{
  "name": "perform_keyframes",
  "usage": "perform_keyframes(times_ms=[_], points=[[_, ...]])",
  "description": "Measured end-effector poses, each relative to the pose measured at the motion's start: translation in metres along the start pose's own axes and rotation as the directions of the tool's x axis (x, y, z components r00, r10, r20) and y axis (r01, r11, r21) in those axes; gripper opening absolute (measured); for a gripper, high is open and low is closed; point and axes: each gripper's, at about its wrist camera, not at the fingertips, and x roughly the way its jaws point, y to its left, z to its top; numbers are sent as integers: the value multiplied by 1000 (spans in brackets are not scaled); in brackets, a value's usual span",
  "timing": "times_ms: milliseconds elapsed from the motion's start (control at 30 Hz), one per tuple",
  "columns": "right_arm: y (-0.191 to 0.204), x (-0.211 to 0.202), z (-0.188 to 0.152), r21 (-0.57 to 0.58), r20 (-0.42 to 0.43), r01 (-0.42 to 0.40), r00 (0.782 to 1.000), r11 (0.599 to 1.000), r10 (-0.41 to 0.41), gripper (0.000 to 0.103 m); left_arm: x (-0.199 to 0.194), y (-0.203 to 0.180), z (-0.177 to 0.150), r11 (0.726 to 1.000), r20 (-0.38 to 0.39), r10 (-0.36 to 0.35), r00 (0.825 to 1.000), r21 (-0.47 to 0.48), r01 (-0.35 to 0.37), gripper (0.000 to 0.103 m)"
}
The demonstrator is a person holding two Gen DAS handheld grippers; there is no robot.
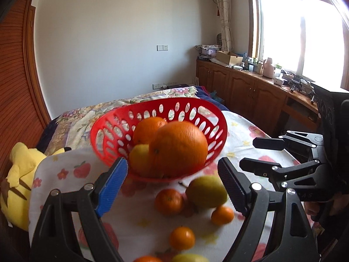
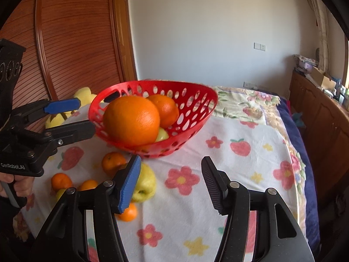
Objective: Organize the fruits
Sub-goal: 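Lower the large orange into the red basket and open the left tool, then grasp the yellow-green apple with the right tool while the left tool reaches toward an orange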
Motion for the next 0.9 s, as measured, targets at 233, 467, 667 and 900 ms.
perform_keyframes(times_ms=[233, 467, 667, 900], points=[[25, -4, -28, 20, -24, -14, 1000, 1000, 14, 59, -25, 14, -44, 999, -16, 22, 1000, -35, -23, 85], [48, -2, -42, 13, -56, -35, 998, 999, 35, 59, -32, 27, -82, 996, -42, 40, 998, -82, -43, 85], [71, 1, -54, -5, -76, -60, 995, 998, 59, 59, -38, 35, -103, 993, -50, 48, 998, -107, -53, 84], [98, 4, -57, -27, -88, -109, 990, 994, 106, 59, -45, 45, -117, 990, -67, 44, 997, -134, -52, 82]])
